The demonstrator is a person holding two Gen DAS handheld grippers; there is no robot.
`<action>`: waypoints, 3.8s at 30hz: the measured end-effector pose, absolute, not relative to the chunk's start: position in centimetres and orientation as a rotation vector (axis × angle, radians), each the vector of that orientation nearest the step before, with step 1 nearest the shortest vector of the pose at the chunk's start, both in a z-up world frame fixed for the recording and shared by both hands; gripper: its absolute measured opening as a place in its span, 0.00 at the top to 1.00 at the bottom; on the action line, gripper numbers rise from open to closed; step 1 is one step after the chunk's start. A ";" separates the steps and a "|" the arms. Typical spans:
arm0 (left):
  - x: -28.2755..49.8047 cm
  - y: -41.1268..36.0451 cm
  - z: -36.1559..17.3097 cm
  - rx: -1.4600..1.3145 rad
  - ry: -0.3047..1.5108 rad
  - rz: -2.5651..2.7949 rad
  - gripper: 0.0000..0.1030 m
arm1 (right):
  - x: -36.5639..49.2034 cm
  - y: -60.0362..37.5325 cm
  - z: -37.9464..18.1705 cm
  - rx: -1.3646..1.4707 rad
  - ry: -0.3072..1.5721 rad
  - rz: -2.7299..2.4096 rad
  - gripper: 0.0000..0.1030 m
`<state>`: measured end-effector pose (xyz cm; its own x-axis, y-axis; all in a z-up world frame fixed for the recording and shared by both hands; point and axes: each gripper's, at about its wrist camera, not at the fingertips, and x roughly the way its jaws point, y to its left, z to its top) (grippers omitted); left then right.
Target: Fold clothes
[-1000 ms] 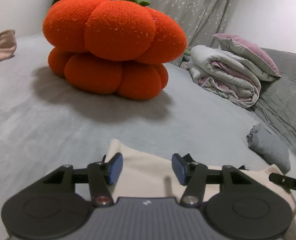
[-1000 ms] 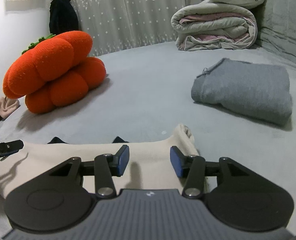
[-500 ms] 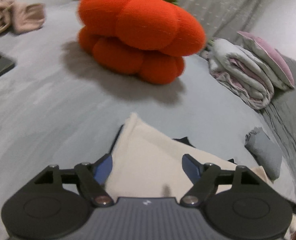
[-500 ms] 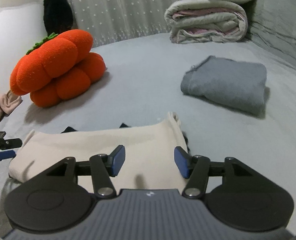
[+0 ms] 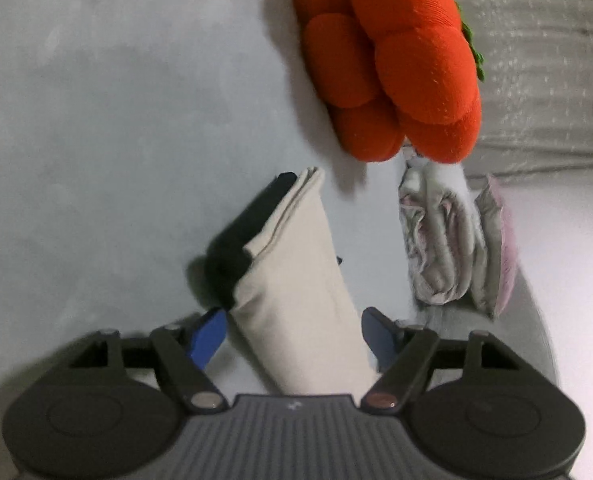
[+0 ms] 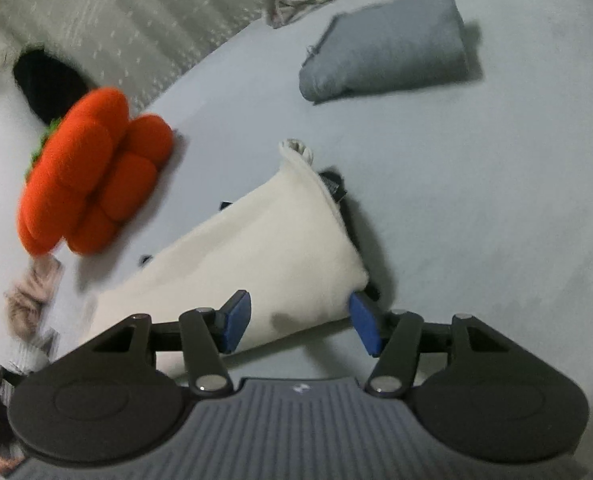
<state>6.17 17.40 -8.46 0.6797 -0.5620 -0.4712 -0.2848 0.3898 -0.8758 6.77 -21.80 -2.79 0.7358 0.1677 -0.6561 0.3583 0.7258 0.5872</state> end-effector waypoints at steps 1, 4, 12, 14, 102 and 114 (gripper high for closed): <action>6.4 17.1 -8.8 -1.207 0.851 -0.199 0.29 | 6.8 -22.0 -3.3 0.819 0.754 -0.117 0.42; 7.0 15.7 -9.4 -1.182 0.820 -0.148 0.33 | 7.0 -22.5 -4.9 0.951 0.739 -0.130 0.42; 7.6 13.3 -9.0 -1.106 0.674 -0.066 0.36 | 6.9 -22.9 -5.8 1.052 0.615 -0.188 0.42; 7.6 13.0 -9.1 -1.105 0.655 -0.037 0.40 | 6.7 -22.8 -5.8 1.056 0.589 -0.210 0.47; 1.8 15.3 -5.8 -0.977 0.607 0.058 0.73 | 8.7 -12.2 -0.8 0.417 0.598 0.236 0.67; 0.9 12.3 -1.7 -0.953 0.497 -0.070 0.74 | 10.1 -10.3 -3.8 0.436 0.745 0.318 0.71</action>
<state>0.92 12.31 -1.75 0.8858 -0.2717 -0.3761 -0.1576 0.5862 -0.7947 10.05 -10.35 -3.81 0.6942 0.4263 -0.5800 -0.1236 0.8644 0.4874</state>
